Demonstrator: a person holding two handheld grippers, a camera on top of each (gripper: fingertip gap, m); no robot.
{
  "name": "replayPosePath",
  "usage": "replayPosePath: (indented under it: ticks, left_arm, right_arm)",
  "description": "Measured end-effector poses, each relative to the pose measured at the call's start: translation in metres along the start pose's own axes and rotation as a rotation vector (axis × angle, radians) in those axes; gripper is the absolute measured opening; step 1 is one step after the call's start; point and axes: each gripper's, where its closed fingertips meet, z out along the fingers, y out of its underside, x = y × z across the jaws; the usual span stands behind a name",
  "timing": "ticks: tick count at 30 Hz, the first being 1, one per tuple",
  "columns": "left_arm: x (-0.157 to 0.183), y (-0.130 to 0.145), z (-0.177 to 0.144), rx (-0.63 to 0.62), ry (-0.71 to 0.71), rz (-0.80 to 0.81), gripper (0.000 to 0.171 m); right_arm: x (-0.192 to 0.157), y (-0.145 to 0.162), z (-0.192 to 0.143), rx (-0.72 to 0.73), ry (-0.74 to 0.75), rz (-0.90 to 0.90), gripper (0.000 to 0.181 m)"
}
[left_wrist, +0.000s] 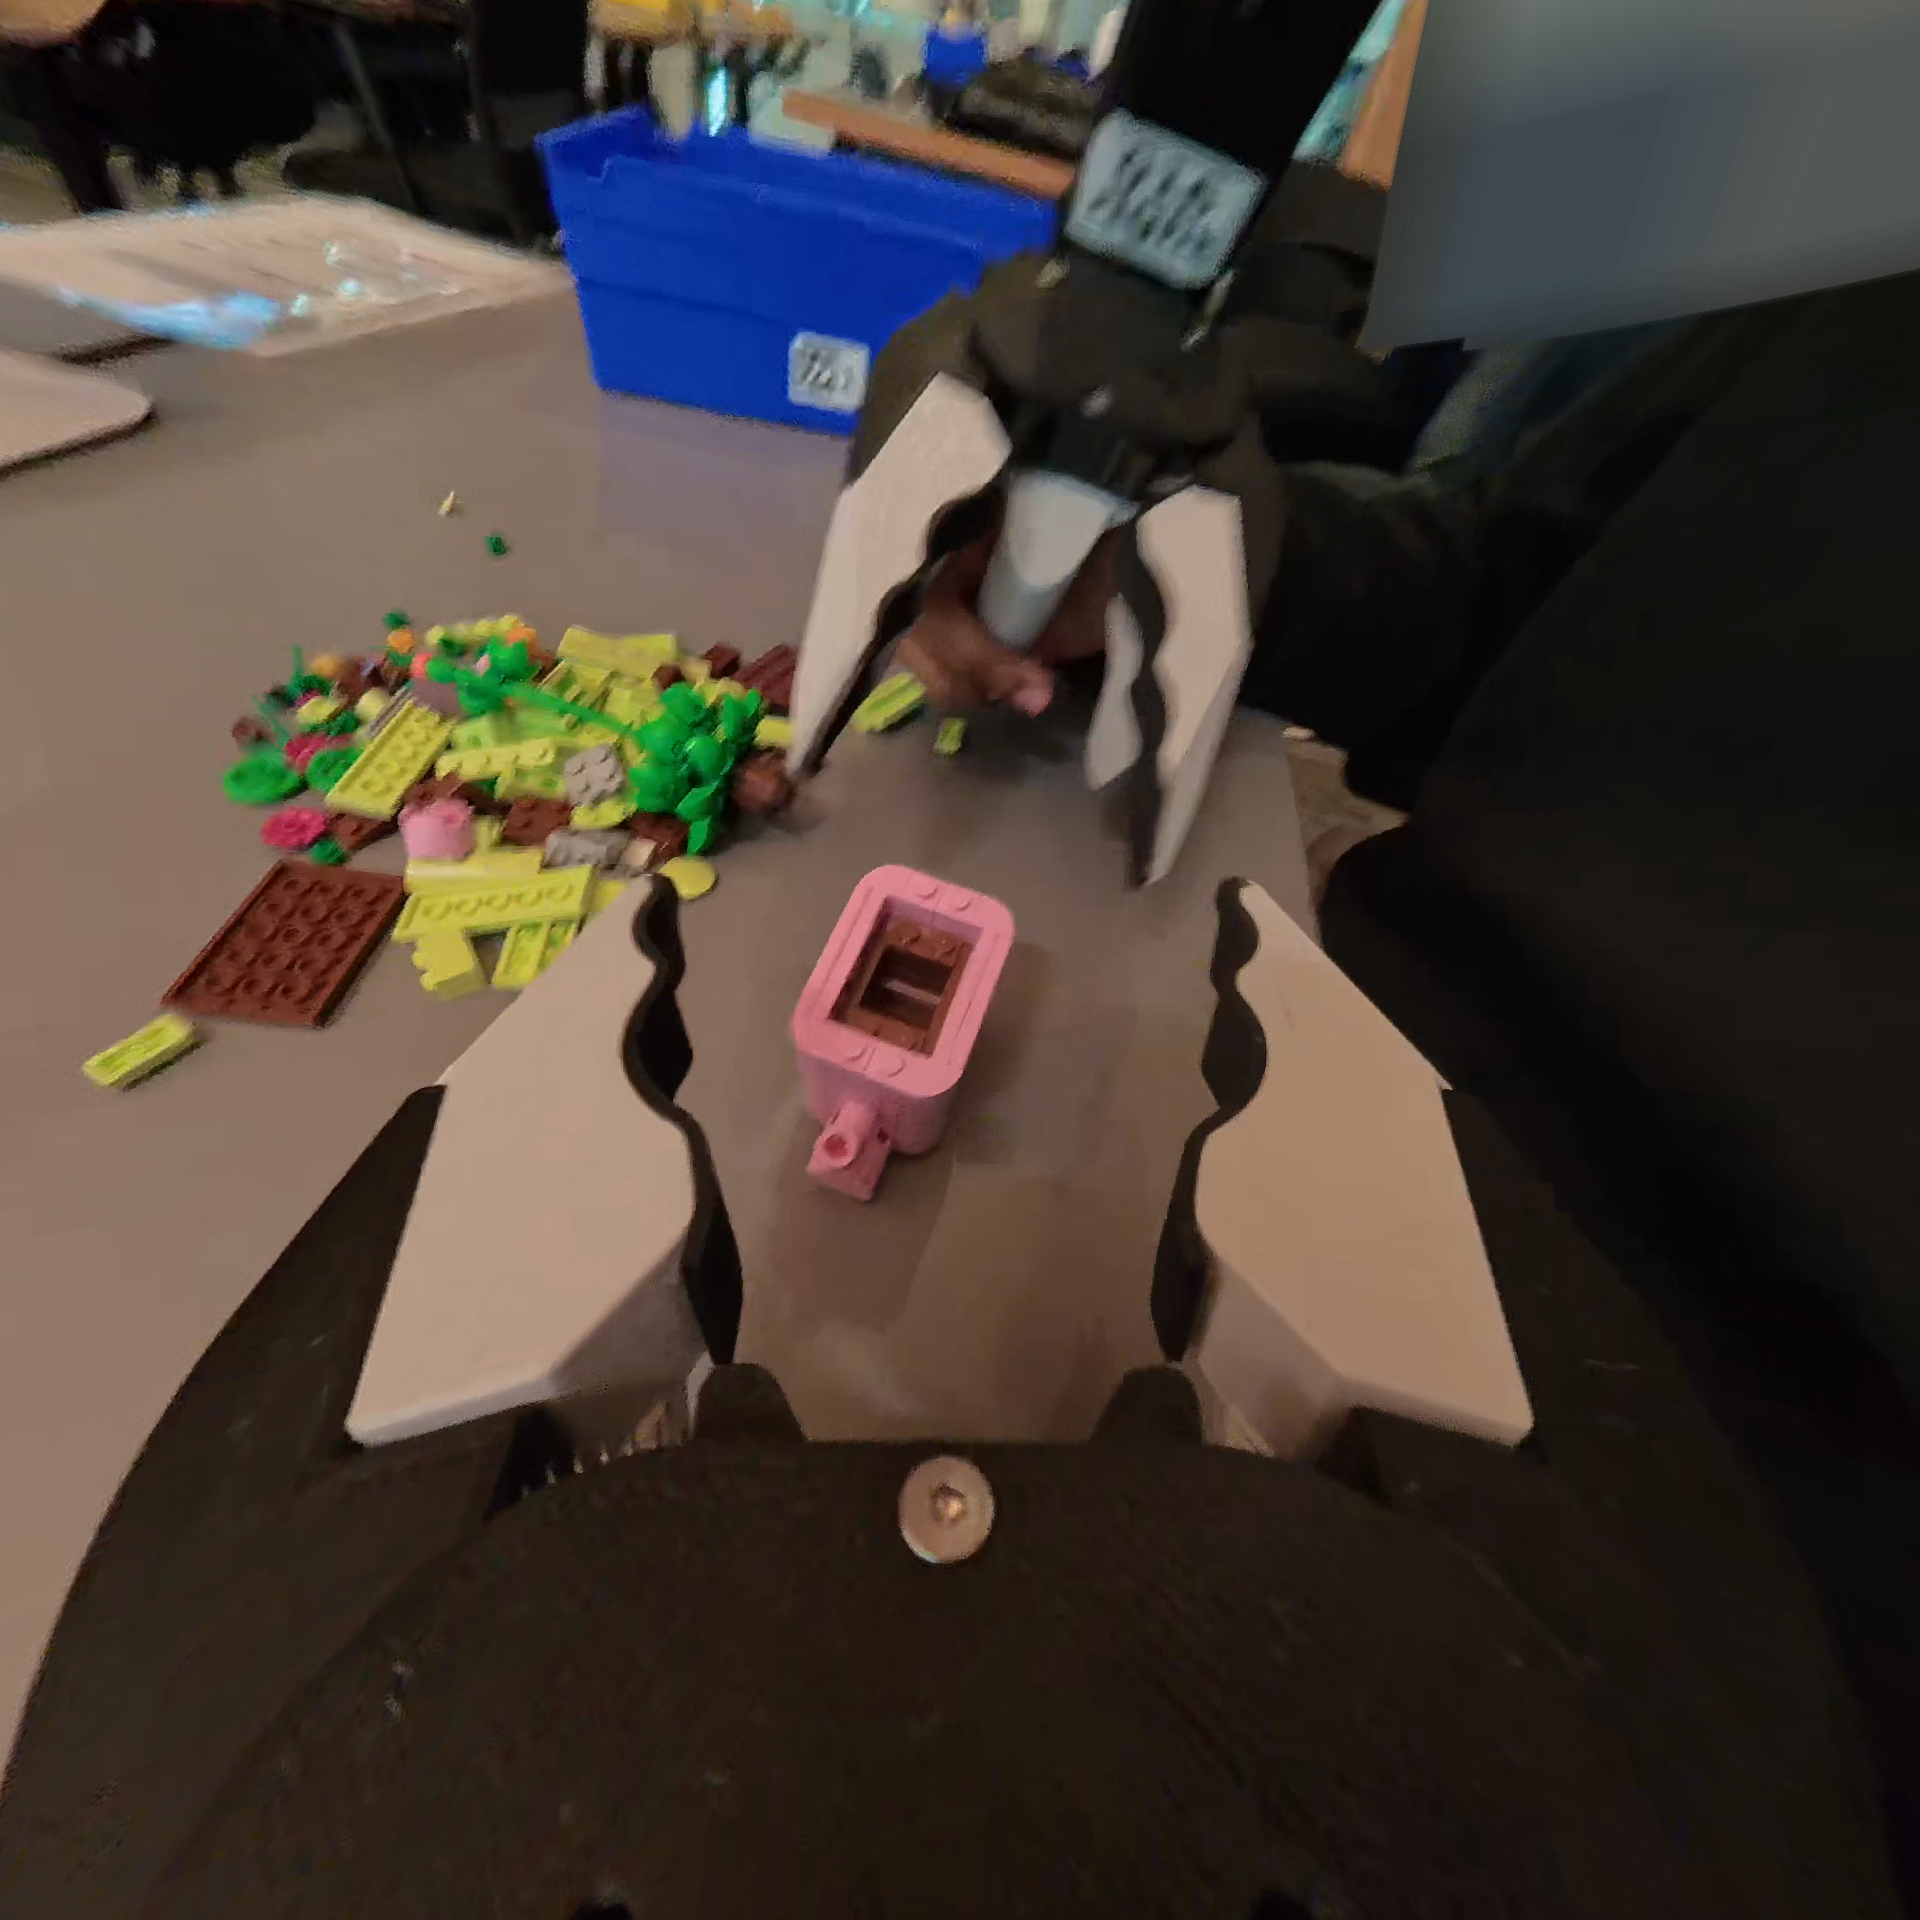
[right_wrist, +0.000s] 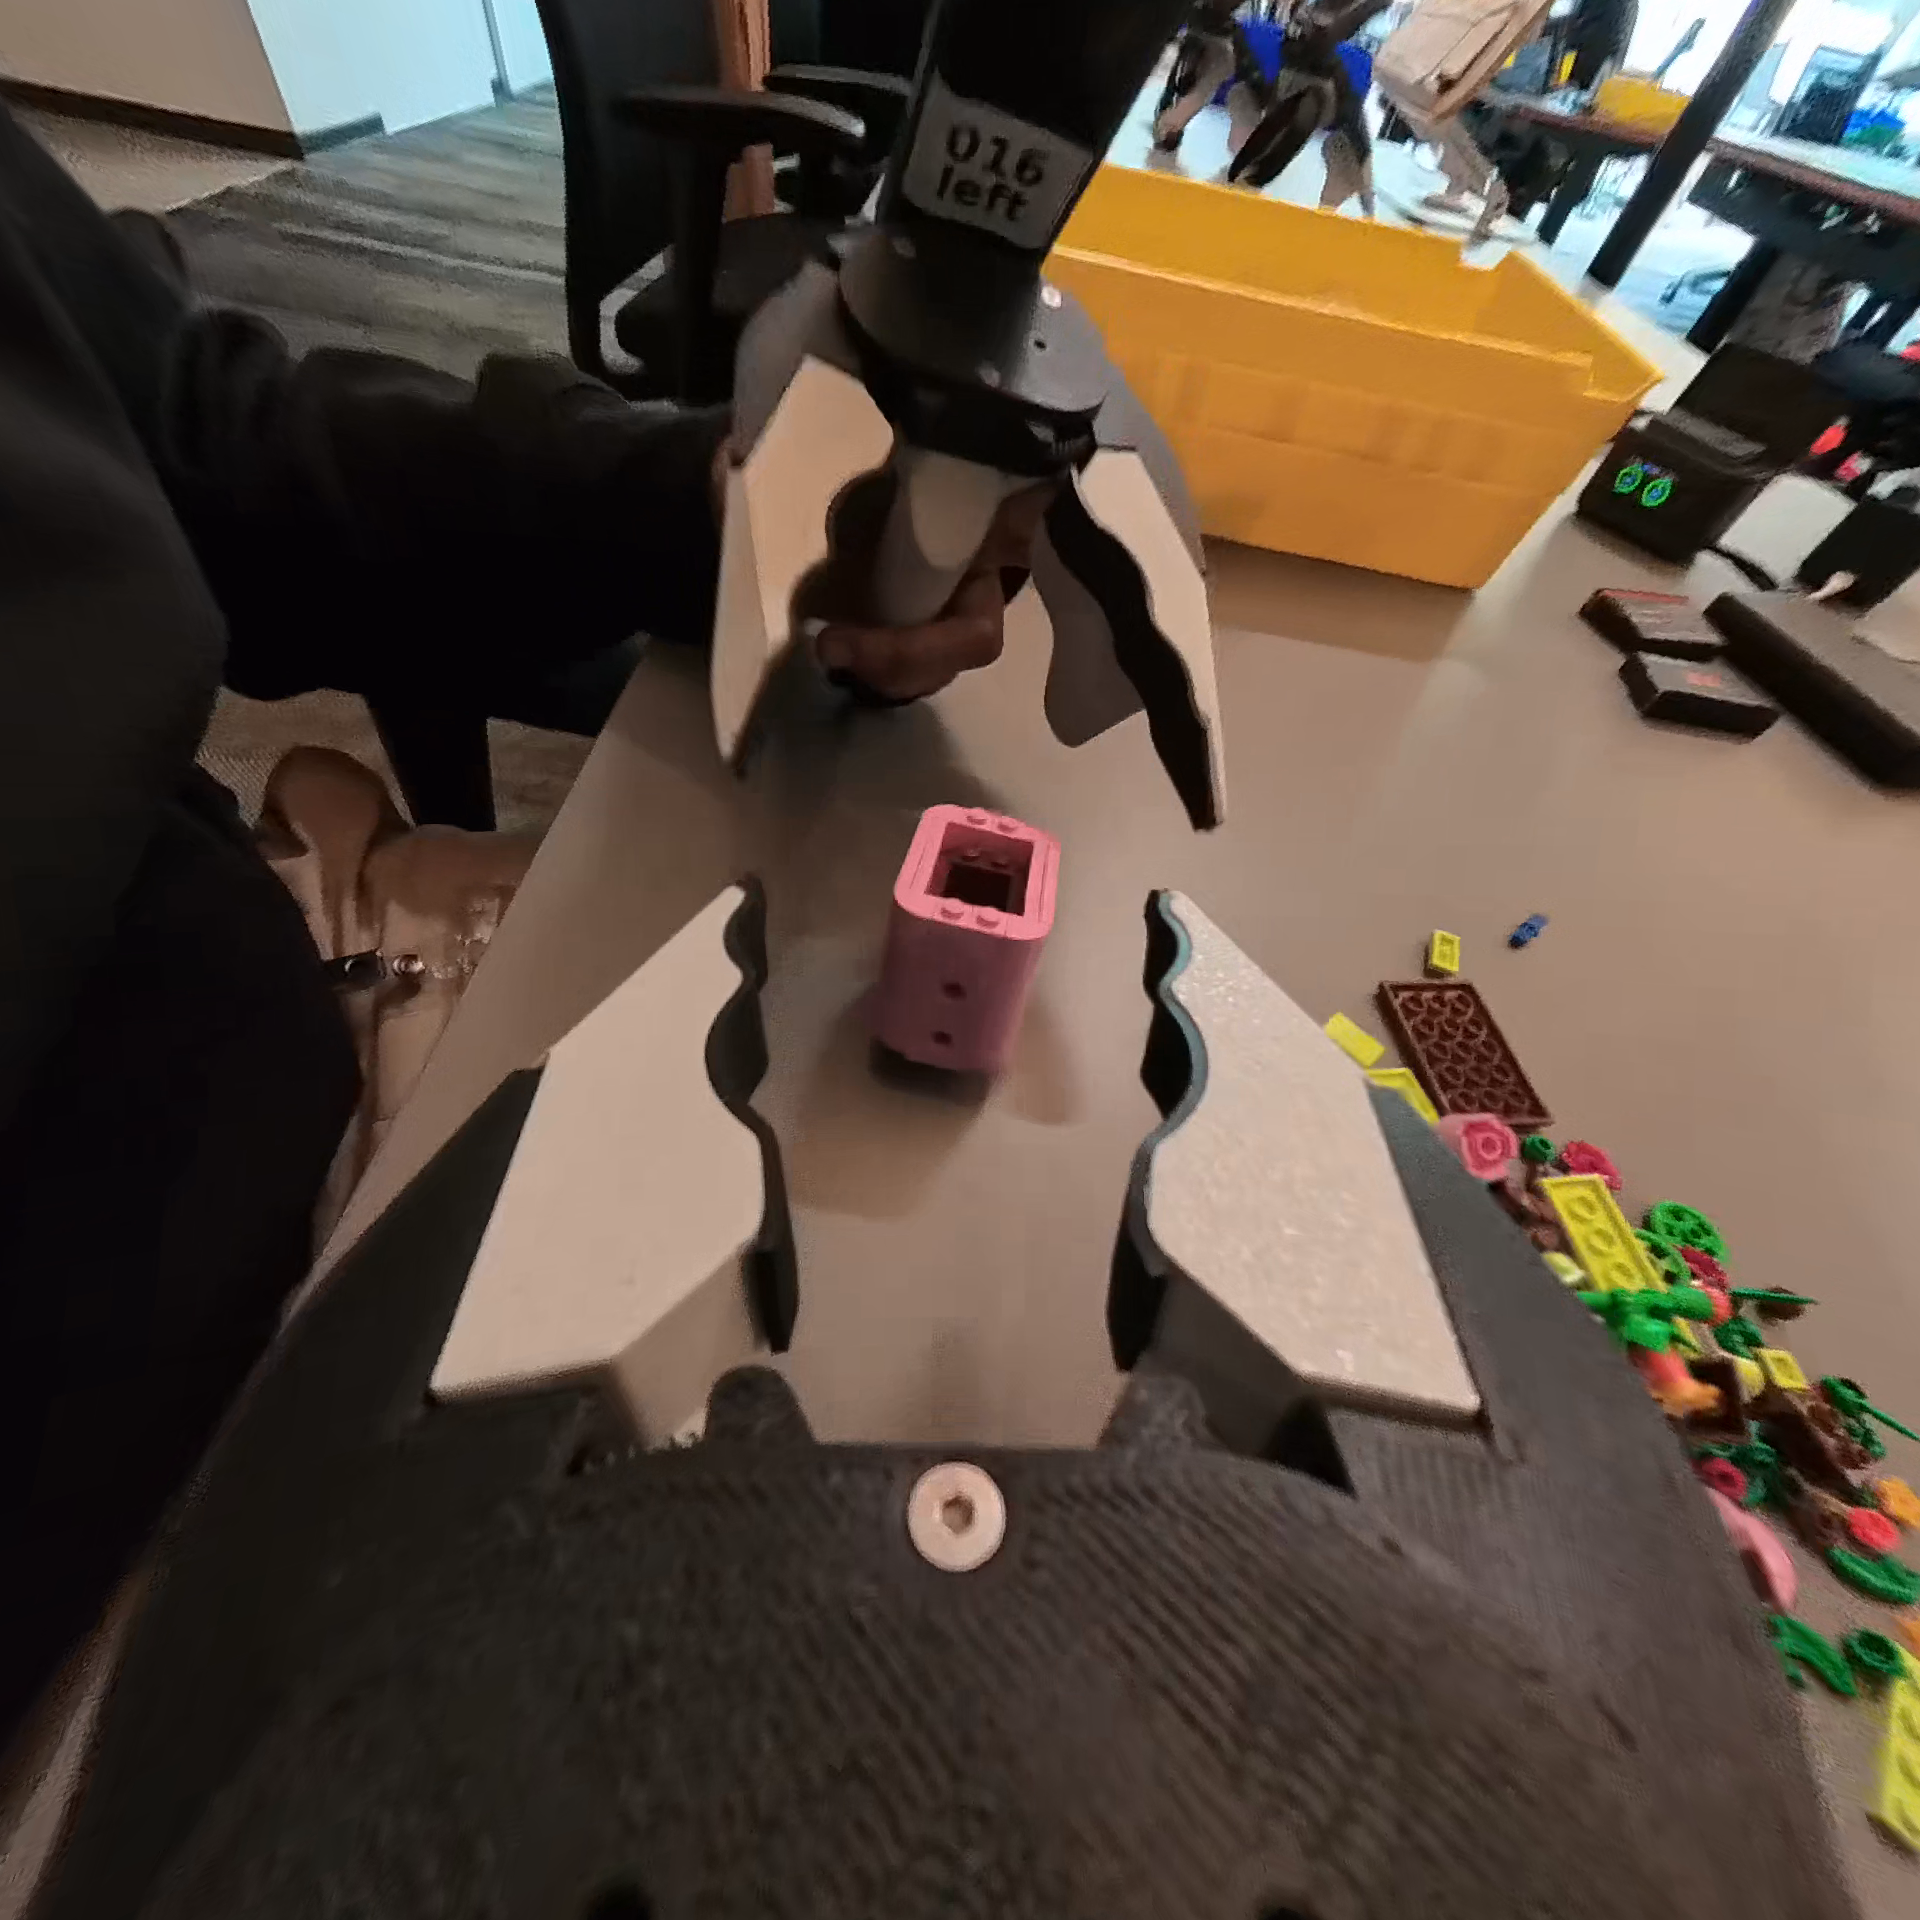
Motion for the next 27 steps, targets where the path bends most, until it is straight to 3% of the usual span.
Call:
replayPosePath:
  ticks: [2,5,11,17,27]
  left_arm:
    - [0.005,-0.010,-0.006,0.083,0.013,0.043,0.084]
    - [0.001,-0.017,-0.013,0.142,-0.027,0.051,0.086]
    - [-0.008,-0.012,-0.009,0.101,-0.064,-0.001,0.090]
    - [0.000,0.003,0.004,-0.002,0.065,-0.170,0.096]
    - [-0.003,-0.004,-0.004,0.060,0.046,-0.153,0.095]
  right_arm:
    - [0.003,0.009,0.005,-0.049,0.022,-0.002,0.070]
    - [0.003,0.011,0.009,-0.058,0.026,0.004,0.062]
    - [0.009,0.018,0.014,-0.109,0.070,-0.006,0.049]
    - [0.028,0.026,0.009,-0.153,0.175,0.016,0.039]
    - [0.040,0.036,0.007,-0.204,0.243,0.013,0.029]
